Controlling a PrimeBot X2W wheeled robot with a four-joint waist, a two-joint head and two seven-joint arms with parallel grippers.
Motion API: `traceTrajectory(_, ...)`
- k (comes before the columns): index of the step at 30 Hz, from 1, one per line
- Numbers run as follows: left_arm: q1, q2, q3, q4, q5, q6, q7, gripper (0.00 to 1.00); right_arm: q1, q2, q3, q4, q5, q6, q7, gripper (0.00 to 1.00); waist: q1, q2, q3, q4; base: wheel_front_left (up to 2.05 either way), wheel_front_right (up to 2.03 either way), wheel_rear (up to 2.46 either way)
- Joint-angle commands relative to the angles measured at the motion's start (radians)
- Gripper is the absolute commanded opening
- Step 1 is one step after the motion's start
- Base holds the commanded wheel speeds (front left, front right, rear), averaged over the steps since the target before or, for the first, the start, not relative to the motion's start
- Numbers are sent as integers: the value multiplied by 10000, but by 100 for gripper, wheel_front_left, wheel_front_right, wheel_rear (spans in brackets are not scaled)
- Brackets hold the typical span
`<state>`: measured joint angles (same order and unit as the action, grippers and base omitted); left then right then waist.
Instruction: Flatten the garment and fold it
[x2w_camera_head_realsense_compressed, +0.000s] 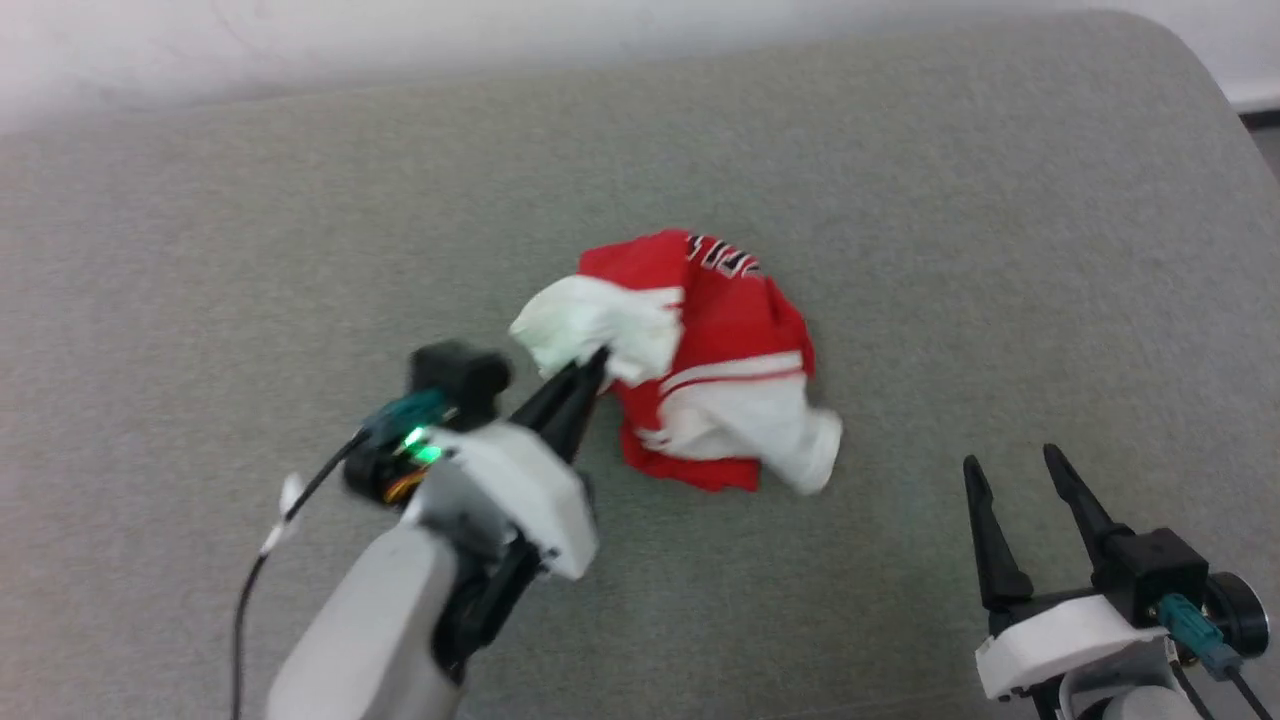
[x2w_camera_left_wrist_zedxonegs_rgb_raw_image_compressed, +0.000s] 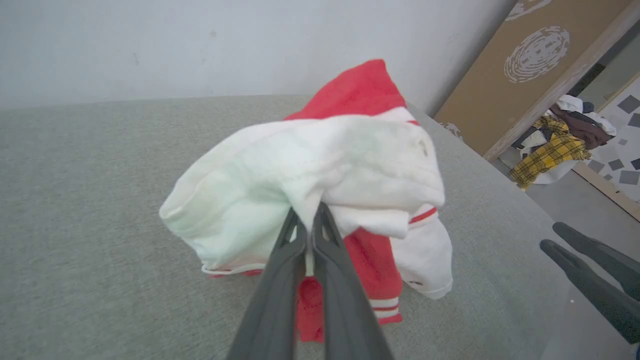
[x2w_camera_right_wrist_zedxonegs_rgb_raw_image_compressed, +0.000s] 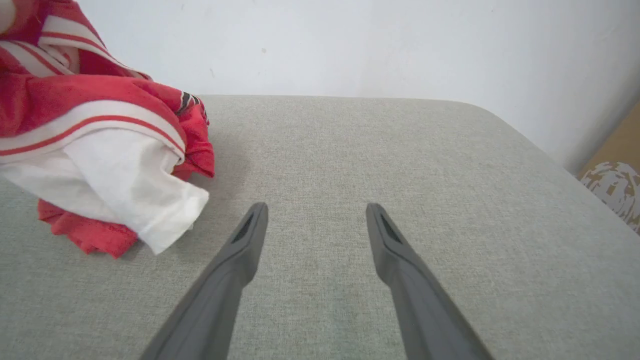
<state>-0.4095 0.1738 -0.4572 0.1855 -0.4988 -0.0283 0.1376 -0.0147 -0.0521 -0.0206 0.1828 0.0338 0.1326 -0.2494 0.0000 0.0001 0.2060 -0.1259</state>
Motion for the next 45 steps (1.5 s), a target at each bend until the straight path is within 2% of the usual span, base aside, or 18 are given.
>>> traceTrajectory(1,582,255,283,-235,-224,140,-192,0,112,19,-4,-25,-74,-19,-2,100,0,-1,-678,730,0,0,0)
traceTrajectory(5,1949,733,1033,-485,-698,617,-404,0,237,19,-1,-83,-89,-19,125,100,0,-1,-899,1105,0,0,0)
traceTrajectory(8,2837,823,1354,-226,-959,917,-563,0,300,19,2,-109,-60,-19,214,100,0,-1,-972,1333,0,0,0)
traceTrajectory(9,3049,834,1397,-24,-991,991,-607,6,322,19,37,-99,-55,-19,263,100,0,-1,-981,1393,0,0,0)
traceTrajectory(10,3192,843,1414,184,-976,1050,-680,50,340,19,91,-82,-69,-19,323,100,0,-1,-985,1436,0,0,0)
traceTrajectory(11,3277,782,1474,388,-1005,1118,-823,100,358,19,146,-71,-80,-19,376,100,0,-1,-996,1493,0,0,0)
traceTrajectory(16,3188,492,1755,854,-934,1215,-2078,100,410,19,580,-254,37,-19,593,100,0,-1,-1126,1745,0,0,0)
traceTrajectory(20,2995,432,1947,850,-695,1179,-3265,100,424,-102,1795,-704,324,-19,1062,100,0,-1,-1292,1983,0,0,0)
traceTrajectory(23,2902,533,1928,673,-173,1205,-3751,100,269,-651,3187,-1025,873,-19,1919,100,0,-1,-1375,2159,0,0,0)
traceTrajectory(28,2928,528,1902,373,640,1160,-3974,100,-636,-1781,5244,-960,1770,-19,4046,100,0,-1,-1353,2425,0,0,0)
traceTrajectory(32,2914,248,1952,107,1034,992,-3988,100,-1607,-2250,6279,-376,2227,-19,5230,100,0,-1,-1171,2793,0,0,0)
traceTrajectory(34,2925,77,1957,118,1189,875,-3990,100,-2031,-2274,6592,36,2524,-19,5541,100,0,-1,-1071,3000,0,0,0)
traceTrajectory(45,2801,-619,2339,311,1737,363,-3992,100,-3308,-2263,7514,2729,3148,-19,5819,100,0,-1,-620,3924,0,0,0)
